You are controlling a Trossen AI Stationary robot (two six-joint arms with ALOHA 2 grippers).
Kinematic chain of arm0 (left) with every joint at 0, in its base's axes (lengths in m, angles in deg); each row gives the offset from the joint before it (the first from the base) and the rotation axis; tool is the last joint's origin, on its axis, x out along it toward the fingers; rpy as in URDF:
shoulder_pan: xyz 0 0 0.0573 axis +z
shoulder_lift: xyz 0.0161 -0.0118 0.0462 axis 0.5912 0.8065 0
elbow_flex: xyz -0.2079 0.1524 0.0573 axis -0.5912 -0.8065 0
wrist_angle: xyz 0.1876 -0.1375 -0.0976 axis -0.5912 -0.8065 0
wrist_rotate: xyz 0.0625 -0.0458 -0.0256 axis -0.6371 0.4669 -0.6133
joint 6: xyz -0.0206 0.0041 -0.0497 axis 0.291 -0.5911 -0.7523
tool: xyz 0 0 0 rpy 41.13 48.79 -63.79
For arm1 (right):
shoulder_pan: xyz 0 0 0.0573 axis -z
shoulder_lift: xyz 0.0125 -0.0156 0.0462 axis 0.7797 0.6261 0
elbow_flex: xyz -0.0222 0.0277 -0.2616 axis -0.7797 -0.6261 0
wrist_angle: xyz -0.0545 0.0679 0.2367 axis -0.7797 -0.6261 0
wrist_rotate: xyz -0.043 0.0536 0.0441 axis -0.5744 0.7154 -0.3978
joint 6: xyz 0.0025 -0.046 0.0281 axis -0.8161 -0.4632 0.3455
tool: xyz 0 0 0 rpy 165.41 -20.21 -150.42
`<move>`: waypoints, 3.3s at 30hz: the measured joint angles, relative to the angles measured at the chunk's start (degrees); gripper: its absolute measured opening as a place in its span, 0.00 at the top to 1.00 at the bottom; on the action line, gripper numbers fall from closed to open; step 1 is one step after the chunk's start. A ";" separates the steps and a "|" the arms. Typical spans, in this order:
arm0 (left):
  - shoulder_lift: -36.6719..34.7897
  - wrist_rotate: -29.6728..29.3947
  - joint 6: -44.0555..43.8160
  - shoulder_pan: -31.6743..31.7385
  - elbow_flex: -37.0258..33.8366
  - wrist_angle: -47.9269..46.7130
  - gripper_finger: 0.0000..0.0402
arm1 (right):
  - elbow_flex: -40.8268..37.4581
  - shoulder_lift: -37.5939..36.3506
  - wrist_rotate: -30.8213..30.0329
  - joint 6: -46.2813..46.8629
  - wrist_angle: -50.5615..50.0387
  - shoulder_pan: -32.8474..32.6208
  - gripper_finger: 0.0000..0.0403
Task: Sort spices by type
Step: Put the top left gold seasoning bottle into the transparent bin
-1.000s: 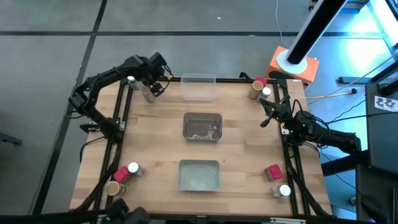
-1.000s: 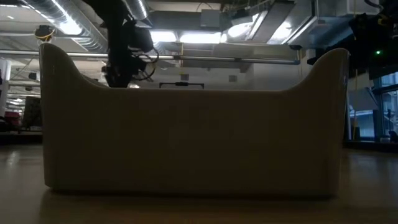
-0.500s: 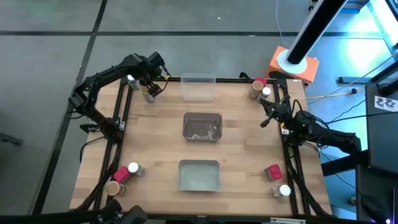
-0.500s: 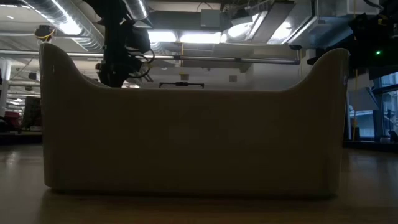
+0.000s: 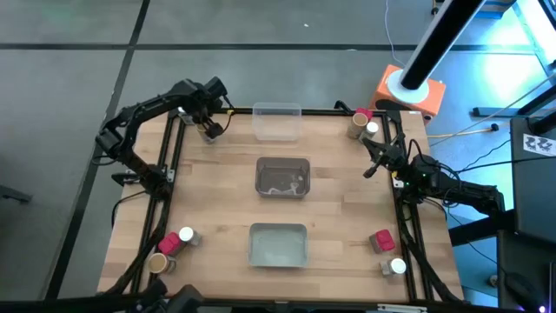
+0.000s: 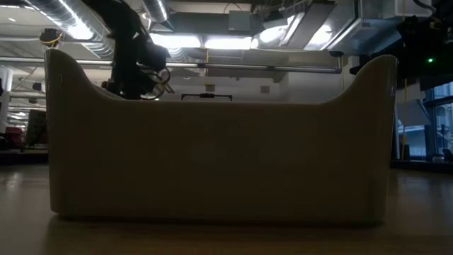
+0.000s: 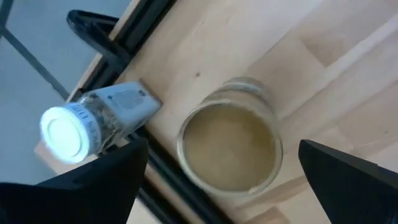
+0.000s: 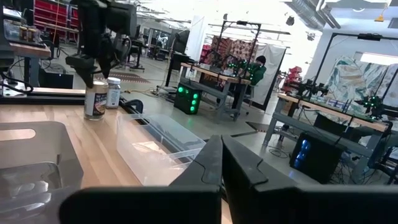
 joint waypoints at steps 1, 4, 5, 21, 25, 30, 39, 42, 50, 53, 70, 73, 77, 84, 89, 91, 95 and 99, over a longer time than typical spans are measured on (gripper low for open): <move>0.00 0.78 0.03 -0.01 -0.54 0.54 0.01 | 0.00 0.00 0.02 0.00 0.00 -0.02 0.98; 0.00 1.38 1.56 -0.06 -2.02 0.68 0.01 | 0.00 0.00 0.52 0.07 0.00 -0.02 0.98; 0.00 1.42 2.16 -0.06 -2.40 1.35 0.01 | 0.00 0.00 1.10 0.08 0.00 -0.01 0.98; 0.02 1.54 -1.00 -0.15 -8.53 8.08 0.00 | 0.00 -0.01 2.54 0.04 0.00 -0.02 0.98; 0.04 1.55 -0.89 -0.17 -9.75 9.41 0.02 | 0.00 0.00 2.56 0.04 0.02 -0.02 0.98; 0.04 1.54 -0.91 -0.15 -10.11 10.57 0.12 | 0.00 0.00 2.54 0.04 0.01 -0.02 0.98; 0.04 1.72 1.52 -0.28 -10.06 10.69 0.33 | 0.00 -0.01 2.54 0.04 0.01 -0.02 0.98; 0.10 1.64 1.69 -0.65 -9.56 9.80 0.34 | 0.00 -0.02 2.56 0.04 0.00 -0.02 0.98; 0.20 1.50 0.38 -2.98 -1.02 3.84 0.33 | 0.00 0.00 2.56 0.04 0.00 -0.02 0.98; 0.17 1.50 -1.45 -3.86 4.17 3.03 0.33 | 0.00 -0.02 2.56 0.04 0.00 -0.02 0.98; 5.18 2.08 -3.36 -10.39 23.15 6.15 0.32 | 0.00 -0.02 2.56 0.04 0.33 -0.02 0.98; 9.21 2.81 -3.16 -11.30 26.41 6.34 0.31 | 0.00 -0.02 2.56 0.04 0.35 -0.02 0.98; 15.83 2.85 -2.93 -12.24 31.79 6.28 0.31 | 0.00 -0.01 2.55 0.02 0.36 0.00 0.98; 26.09 5.13 -1.28 -12.44 38.78 6.79 0.31 | 0.00 -0.02 2.55 0.02 0.37 -0.02 0.98; 31.49 6.03 0.26 -12.14 39.36 7.08 0.31 | 0.00 -0.02 2.56 0.02 0.31 0.00 0.98; 33.38 6.06 0.48 -11.94 39.36 7.10 0.31 | 0.00 -0.02 2.56 0.02 0.29 -0.02 0.98; 35.69 6.08 -0.01 -11.66 39.36 7.10 0.31 | 0.00 -0.02 2.54 0.02 0.27 -0.02 0.98; 36.98 6.31 -0.07 -11.36 39.40 7.13 0.31 | 0.00 -0.02 2.54 0.02 0.26 -0.02 0.98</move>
